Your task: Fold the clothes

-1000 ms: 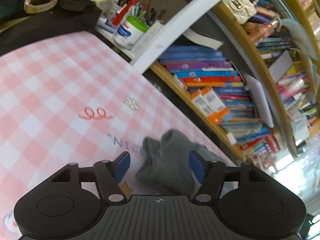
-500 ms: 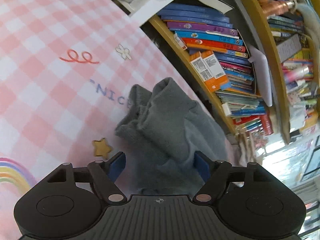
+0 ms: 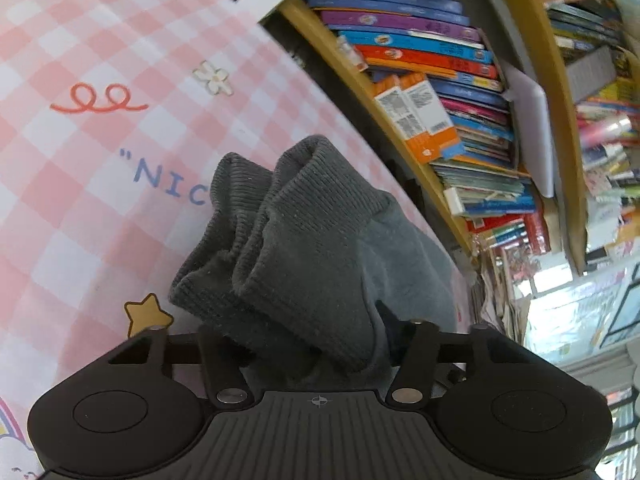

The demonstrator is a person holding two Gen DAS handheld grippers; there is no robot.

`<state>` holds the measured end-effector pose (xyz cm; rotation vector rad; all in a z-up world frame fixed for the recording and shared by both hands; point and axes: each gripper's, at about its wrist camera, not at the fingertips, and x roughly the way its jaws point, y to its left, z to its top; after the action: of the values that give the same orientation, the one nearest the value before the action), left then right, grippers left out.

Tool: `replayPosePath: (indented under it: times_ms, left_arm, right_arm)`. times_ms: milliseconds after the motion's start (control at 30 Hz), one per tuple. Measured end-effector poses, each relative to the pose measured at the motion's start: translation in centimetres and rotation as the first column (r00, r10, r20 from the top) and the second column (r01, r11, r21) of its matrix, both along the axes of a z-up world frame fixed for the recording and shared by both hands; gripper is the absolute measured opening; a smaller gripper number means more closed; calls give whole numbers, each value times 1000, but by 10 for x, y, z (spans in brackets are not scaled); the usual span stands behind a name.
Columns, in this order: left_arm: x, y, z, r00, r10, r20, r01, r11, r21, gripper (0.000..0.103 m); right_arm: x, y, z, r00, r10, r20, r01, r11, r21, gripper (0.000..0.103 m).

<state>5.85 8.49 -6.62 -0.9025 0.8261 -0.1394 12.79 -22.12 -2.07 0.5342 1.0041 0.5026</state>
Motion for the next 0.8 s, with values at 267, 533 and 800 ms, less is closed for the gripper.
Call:
replayPosePath:
  times_ms: [267, 533, 800]
  left_arm:
    - [-22, -8, 10, 998, -67, -3, 67, 997, 49, 48]
    - [-21, -7, 5, 998, -46, -44, 48, 997, 54, 61]
    - [-18, -4, -3, 999, -28, -36, 28, 1000, -5, 60]
  right_arm:
    - [-26, -8, 7, 997, 68, 35, -67, 997, -42, 34]
    - [-25, -10, 2, 999, 43, -1, -43, 997, -56, 54]
    - [-15, -12, -13, 997, 23, -80, -22, 1000, 12, 60]
